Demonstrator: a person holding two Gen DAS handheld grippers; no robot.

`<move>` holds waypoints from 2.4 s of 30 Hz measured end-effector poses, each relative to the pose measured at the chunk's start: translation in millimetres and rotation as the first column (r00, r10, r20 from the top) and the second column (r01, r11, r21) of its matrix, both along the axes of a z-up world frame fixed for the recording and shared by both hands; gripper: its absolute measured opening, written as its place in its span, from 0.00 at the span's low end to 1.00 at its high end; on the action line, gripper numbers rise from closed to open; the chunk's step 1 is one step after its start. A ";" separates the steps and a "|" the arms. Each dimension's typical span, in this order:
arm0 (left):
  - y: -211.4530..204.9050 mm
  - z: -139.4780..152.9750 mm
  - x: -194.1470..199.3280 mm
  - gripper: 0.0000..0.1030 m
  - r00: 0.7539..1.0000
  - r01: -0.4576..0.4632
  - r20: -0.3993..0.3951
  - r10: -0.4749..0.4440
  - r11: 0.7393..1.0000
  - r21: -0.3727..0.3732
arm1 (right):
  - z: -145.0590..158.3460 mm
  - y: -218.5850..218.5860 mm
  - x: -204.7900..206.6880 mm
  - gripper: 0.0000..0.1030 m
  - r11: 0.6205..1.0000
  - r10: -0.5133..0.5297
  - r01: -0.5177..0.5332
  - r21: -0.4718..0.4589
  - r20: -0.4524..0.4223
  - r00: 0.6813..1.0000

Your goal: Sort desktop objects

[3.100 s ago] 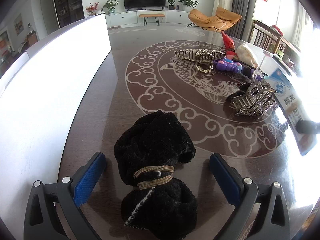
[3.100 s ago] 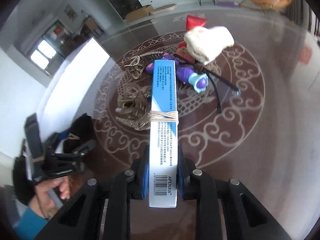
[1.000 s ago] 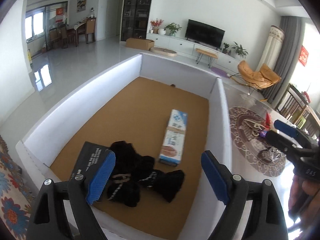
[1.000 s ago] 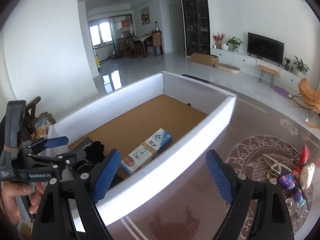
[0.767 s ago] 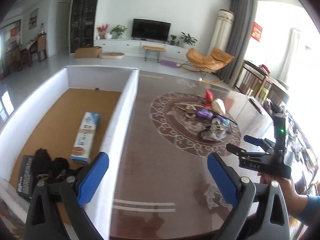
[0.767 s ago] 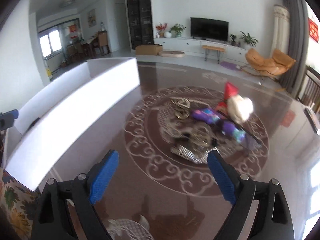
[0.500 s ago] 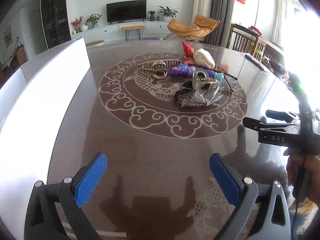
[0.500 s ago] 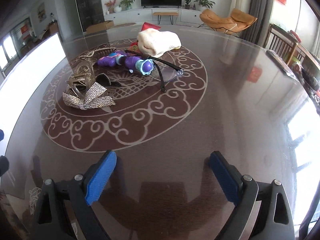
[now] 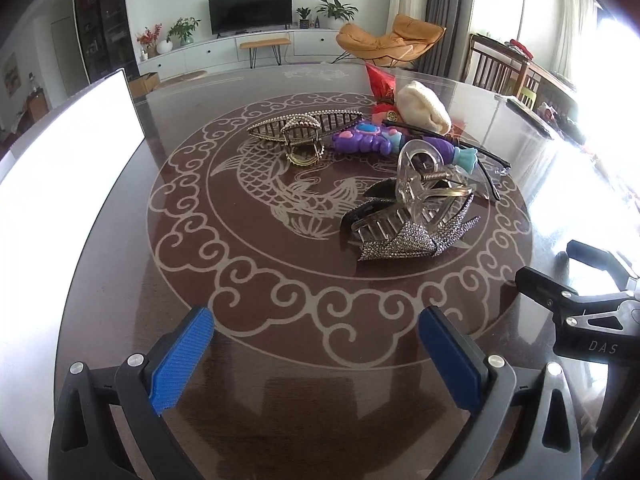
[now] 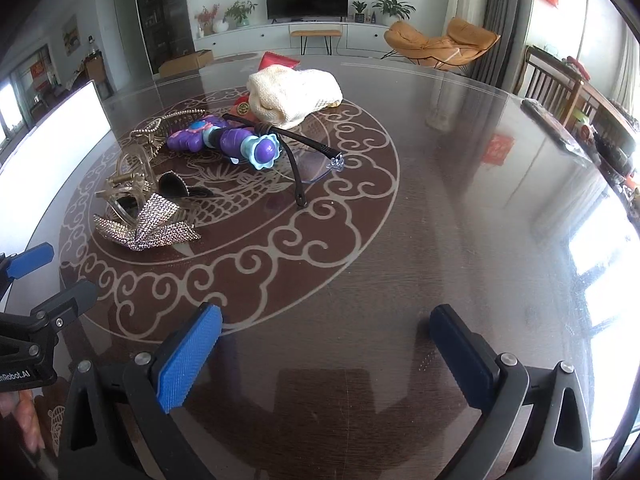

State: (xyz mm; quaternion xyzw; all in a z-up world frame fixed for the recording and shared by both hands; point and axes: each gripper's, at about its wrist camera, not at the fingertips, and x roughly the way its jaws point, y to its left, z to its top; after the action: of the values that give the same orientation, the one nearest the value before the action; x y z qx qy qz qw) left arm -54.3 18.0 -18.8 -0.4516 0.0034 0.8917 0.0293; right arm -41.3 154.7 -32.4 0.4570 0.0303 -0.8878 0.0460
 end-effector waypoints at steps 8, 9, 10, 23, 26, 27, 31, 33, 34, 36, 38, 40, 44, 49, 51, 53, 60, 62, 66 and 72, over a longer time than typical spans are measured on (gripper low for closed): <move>1.2 -3.6 -1.1 1.00 1.000 0.002 0.022 -0.002 1.000 -0.025 | 0.2 -0.4 0.1 1.00 1.000 0.000 0.000 0.000 0.000 1.000; 1.0 -3.5 -0.8 1.00 1.000 0.003 0.022 -0.002 1.000 -0.025 | 0.3 -0.4 0.1 1.00 1.000 0.000 0.000 0.000 0.000 1.000; 1.0 -3.6 -0.8 1.00 1.000 0.002 0.022 -0.002 1.000 -0.025 | 0.6 -0.1 0.2 1.00 1.000 0.000 0.000 0.000 0.000 1.000; 0.9 -3.8 -1.1 1.00 1.000 0.002 0.023 -0.002 1.000 -0.025 | 0.9 -0.3 0.1 1.00 1.000 0.000 0.000 0.000 0.000 1.000; 0.9 -3.9 -1.2 1.00 1.000 0.002 0.023 -0.002 1.000 -0.025 | 1.2 0.1 0.2 1.00 1.000 0.000 0.000 0.000 0.000 1.000; 0.8 -3.9 -1.1 1.00 1.000 0.002 0.023 -0.002 1.000 -0.025 | 1.3 0.2 0.2 1.00 1.000 0.000 0.000 0.000 0.000 1.000; 0.8 -3.9 -1.3 1.00 1.000 0.002 0.023 -0.002 1.000 -0.025 | 2.0 0.7 0.3 1.00 1.000 0.000 0.000 0.000 0.000 1.000; 0.7 -4.0 -0.8 1.00 1.000 0.002 0.023 -0.002 1.000 -0.025 | 1.6 0.4 0.3 1.00 1.000 0.000 0.000 0.000 0.000 1.000; 0.7 -4.0 -1.2 1.00 1.000 0.002 0.023 -0.002 1.000 -0.025 | 1.9 0.7 0.4 1.00 1.000 0.000 0.000 0.000 0.000 1.000; 0.8 -4.0 -1.3 1.00 1.000 0.002 0.023 -0.002 1.000 -0.025 | 2.5 1.2 0.5 1.00 1.000 0.000 0.000 0.000 0.000 1.000; 0.9 -4.0 -1.4 1.00 1.000 0.002 0.023 -0.002 1.000 -0.025 | 2.3 1.0 0.4 1.00 1.000 0.000 0.000 0.000 0.000 1.000; 0.9 -4.1 -1.4 1.00 1.000 0.002 0.023 -0.002 1.000 -0.025 | 2.7 1.3 0.5 1.00 1.000 0.000 0.000 0.000 0.000 1.000; 0.7 -4.2 -1.2 1.00 1.000 0.002 0.023 -0.002 1.000 -0.025 | 2.4 0.8 0.4 1.00 1.000 0.000 0.000 0.000 0.000 1.000; 0.8 -4.2 -1.5 1.00 1.000 0.002 0.023 -0.002 1.000 -0.025 | 2.0 0.3 0.4 1.00 1.000 0.000 0.000 0.000 0.000 1.000; 0.9 -4.2 -1.4 1.00 1.000 0.002 0.023 -0.002 1.000 -0.025 | 1.5 -0.1 0.3 1.00 1.000 0.000 0.000 0.000 0.001 1.000; 0.9 -4.2 -1.5 1.00 1.000 0.002 0.023 -0.002 1.000 -0.025 | 2.1 0.4 0.4 1.00 1.000 0.000 0.000 0.000 0.000 1.000; 0.9 -4.3 -1.4 1.00 1.000 0.002 0.023 -0.002 1.000 -0.025 | 1.6 0.0 0.3 1.00 1.000 0.000 0.000 0.000 0.000 1.000; 0.9 -4.3 -1.5 1.00 1.000 0.002 0.023 -0.002 1.000 -0.025 | 0.8 -0.7 0.2 1.00 1.000 0.000 0.000 0.000 0.000 1.000; 0.8 -4.4 -1.6 1.00 1.000 0.003 0.023 -0.002 1.000 -0.025 | 1.0 -0.5 0.2 1.00 1.000 0.000 0.000 0.000 0.000 1.000; 0.6 -4.4 -1.6 1.00 1.000 0.003 0.023 -0.002 1.000 -0.025 | 2.4 0.6 0.4 1.00 1.000 0.000 0.000 0.000 0.000 1.000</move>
State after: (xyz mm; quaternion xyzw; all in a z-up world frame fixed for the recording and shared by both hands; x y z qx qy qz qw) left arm -55.9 18.6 -23.2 -0.4621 0.0146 0.8864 0.0248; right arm -40.9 155.3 -30.0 0.4572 0.0304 -0.8877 0.0458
